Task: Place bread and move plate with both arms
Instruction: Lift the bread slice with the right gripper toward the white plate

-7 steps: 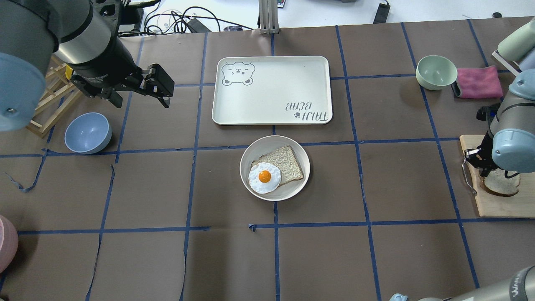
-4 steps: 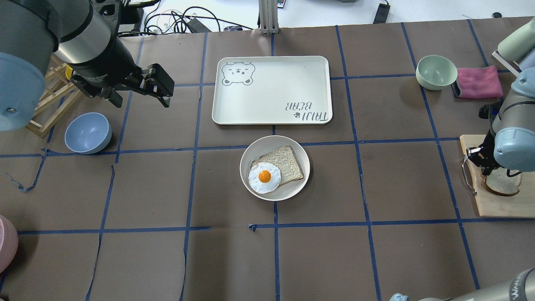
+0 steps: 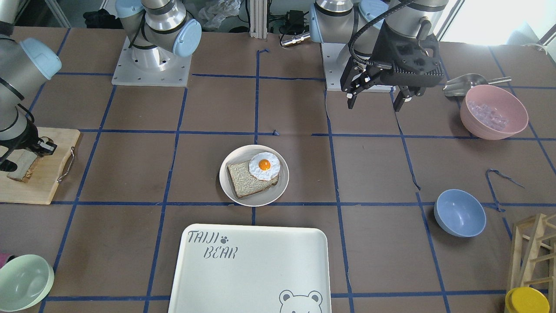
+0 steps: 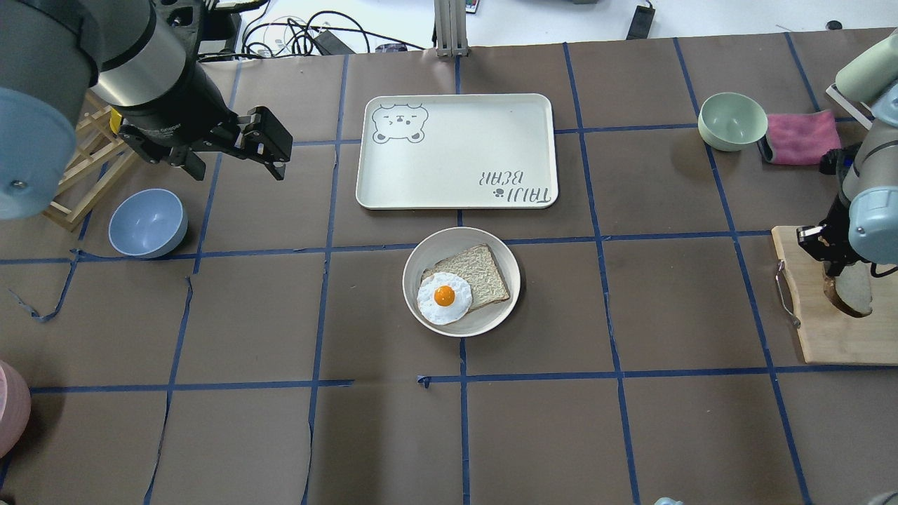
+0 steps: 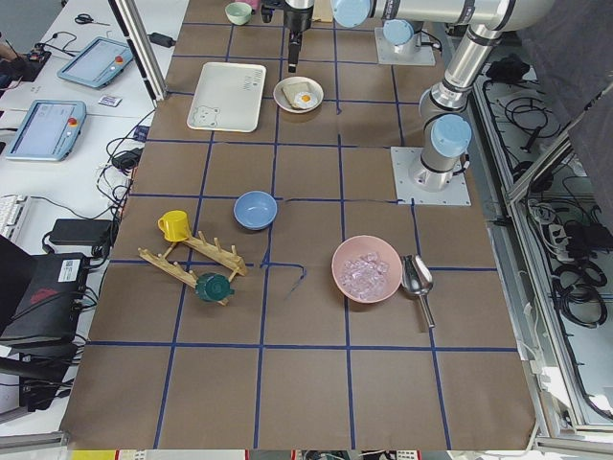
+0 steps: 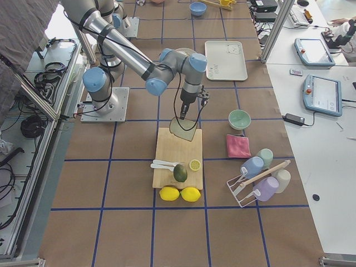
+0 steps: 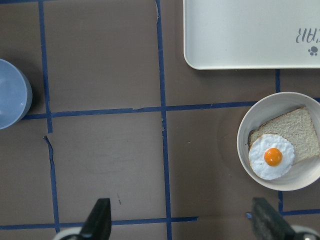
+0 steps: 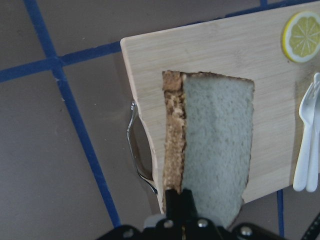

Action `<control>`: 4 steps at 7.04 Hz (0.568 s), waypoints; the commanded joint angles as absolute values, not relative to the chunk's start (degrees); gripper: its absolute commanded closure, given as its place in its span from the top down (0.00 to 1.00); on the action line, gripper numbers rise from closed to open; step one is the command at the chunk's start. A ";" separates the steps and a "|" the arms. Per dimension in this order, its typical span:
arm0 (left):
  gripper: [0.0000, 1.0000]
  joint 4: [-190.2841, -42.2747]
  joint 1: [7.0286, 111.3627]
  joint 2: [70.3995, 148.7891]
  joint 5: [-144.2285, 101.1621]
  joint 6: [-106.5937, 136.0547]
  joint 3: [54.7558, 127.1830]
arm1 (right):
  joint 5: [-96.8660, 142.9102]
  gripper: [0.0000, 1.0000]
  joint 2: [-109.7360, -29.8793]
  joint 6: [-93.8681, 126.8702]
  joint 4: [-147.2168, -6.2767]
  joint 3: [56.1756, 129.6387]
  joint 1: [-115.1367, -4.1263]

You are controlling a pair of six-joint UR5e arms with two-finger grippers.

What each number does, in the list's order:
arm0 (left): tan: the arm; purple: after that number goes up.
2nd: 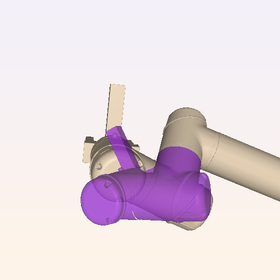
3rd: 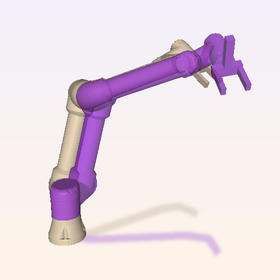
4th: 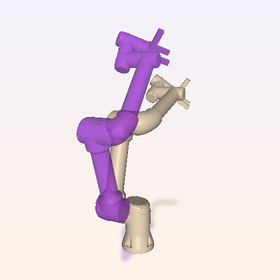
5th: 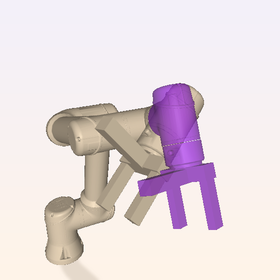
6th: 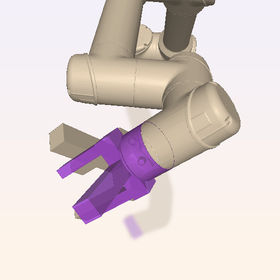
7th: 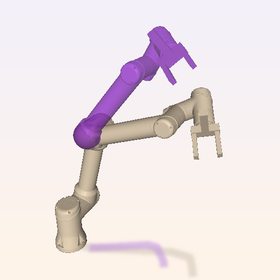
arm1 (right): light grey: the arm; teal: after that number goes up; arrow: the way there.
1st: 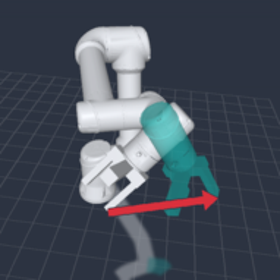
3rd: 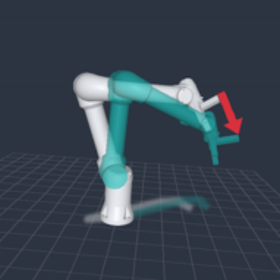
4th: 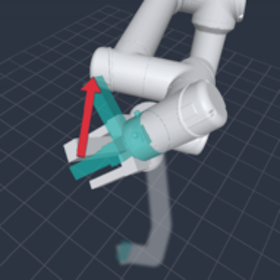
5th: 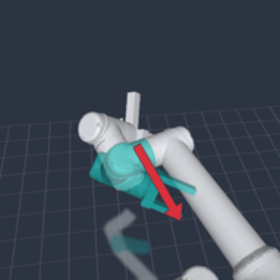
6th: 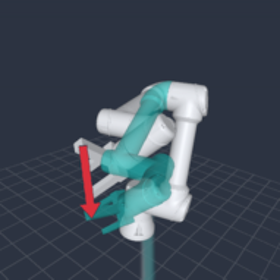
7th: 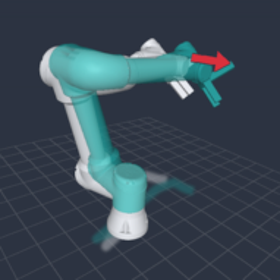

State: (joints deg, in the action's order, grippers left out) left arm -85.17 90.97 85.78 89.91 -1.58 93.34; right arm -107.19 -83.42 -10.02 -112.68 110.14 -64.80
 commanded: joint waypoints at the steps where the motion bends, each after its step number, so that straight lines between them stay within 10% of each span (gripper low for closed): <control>1: 1.00 -85.17 90.97 85.78 89.91 -1.58 93.34 | -103.82 0.00 -85.52 0.11 -95.69 99.46 -74.82; 4: 1.00 -85.17 90.97 85.78 89.91 -1.58 93.34 | -96.03 0.00 -84.38 17.70 -92.45 93.43 -98.81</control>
State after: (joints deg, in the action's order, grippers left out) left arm -85.17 90.97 85.78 89.91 -1.58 93.34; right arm -100.85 -84.71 10.90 -92.80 94.71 -89.94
